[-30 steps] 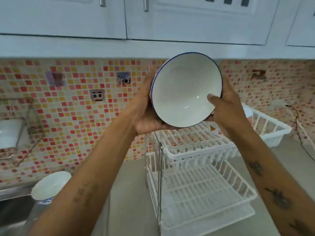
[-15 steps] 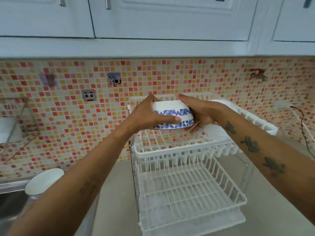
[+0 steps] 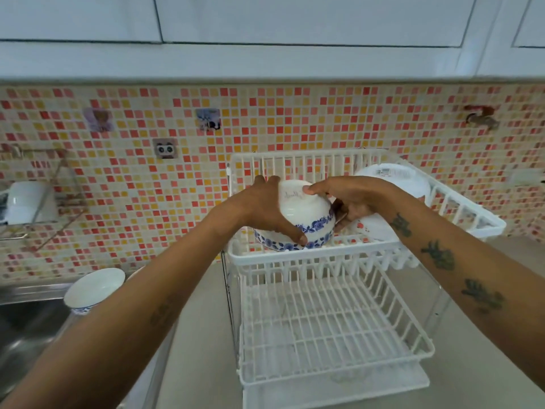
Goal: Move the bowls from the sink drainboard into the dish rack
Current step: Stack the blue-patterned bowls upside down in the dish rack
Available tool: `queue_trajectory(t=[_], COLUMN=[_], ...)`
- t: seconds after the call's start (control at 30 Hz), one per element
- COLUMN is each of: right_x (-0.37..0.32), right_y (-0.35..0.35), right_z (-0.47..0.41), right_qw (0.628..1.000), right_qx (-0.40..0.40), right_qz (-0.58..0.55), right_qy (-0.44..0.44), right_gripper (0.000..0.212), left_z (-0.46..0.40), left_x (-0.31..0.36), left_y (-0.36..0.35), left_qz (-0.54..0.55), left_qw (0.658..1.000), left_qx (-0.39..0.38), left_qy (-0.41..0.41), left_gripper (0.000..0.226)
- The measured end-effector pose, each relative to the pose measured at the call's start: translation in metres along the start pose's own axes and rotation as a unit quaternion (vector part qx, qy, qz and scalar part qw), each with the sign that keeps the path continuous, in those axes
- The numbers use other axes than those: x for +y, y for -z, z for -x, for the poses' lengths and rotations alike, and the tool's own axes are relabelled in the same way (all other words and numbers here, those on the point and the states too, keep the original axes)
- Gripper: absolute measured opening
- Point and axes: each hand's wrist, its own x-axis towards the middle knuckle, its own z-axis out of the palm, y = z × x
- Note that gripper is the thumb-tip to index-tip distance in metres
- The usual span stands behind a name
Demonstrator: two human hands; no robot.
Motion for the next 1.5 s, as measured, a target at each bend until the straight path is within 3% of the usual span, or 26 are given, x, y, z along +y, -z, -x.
queue_trajectory(t=[0.17,0.3,0.4,0.53,0.63,0.73,0.83,0.93,1.0,1.1,1.3,1.4,1.5], right_x=[0.002,0.003,0.000,0.001,-0.017,-0.049,-0.086,-0.118,-0.131,-0.147,-0.145,-0.124,-0.092], right_y=[-0.002,-0.005,-0.012,-0.021,-0.041,-0.074,-0.121,-0.179,-0.221,-0.278,-0.352,-0.378,-0.398], right_z=[-0.004,-0.005,-0.001,0.007,0.025,0.055,0.081,0.089,0.081,0.047,-0.076,-0.146,-0.198], right_qw=[0.999,0.989,0.953,0.895,0.856,0.817,0.789,0.773,0.778,0.819,0.931,0.967,0.985], right_qx=[0.019,0.105,0.183,0.286,0.360,0.366,0.302,0.213,0.168,0.095,0.000,0.004,0.027], right_qz=[0.032,0.094,0.219,0.266,0.149,0.031,-0.074,-0.140,-0.145,-0.142,-0.106,-0.093,-0.097], right_qy=[0.008,0.051,0.097,0.215,0.339,0.445,0.530,0.581,0.588,0.548,0.350,0.239,0.139], right_gripper=[0.065,0.062,0.057,0.049,0.039,0.028,0.020,0.019,0.019,0.020,0.022,0.034,0.038], left_z=[0.003,0.006,0.006,0.011,0.028,0.059,0.086,0.107,0.118,0.131,0.144,0.133,0.114], left_x=[0.001,0.004,0.004,0.004,-0.007,-0.034,-0.079,-0.143,-0.189,-0.254,-0.351,-0.385,-0.411], left_y=[-0.001,0.000,0.000,0.003,0.019,0.041,0.058,0.062,0.055,0.032,-0.025,-0.055,-0.091], left_qz=[-0.009,-0.012,-0.002,0.018,0.086,0.196,0.330,0.429,0.472,0.488,0.540,0.568,0.558], left_qw=[1.000,1.000,0.999,1.000,0.993,0.966,0.917,0.877,0.860,0.843,0.772,0.721,0.691], left_qx=[-0.004,-0.012,-0.023,-0.010,0.071,0.150,0.220,0.215,0.182,0.160,0.115,0.105,0.118], left_qy=[0.014,0.021,0.023,0.002,-0.047,-0.080,-0.040,0.022,0.068,0.160,0.315,0.383,0.444], left_gripper=[0.127,0.127,0.126,0.130,0.121,0.091,0.060,0.037,0.026,0.014,0.021,0.034,0.056])
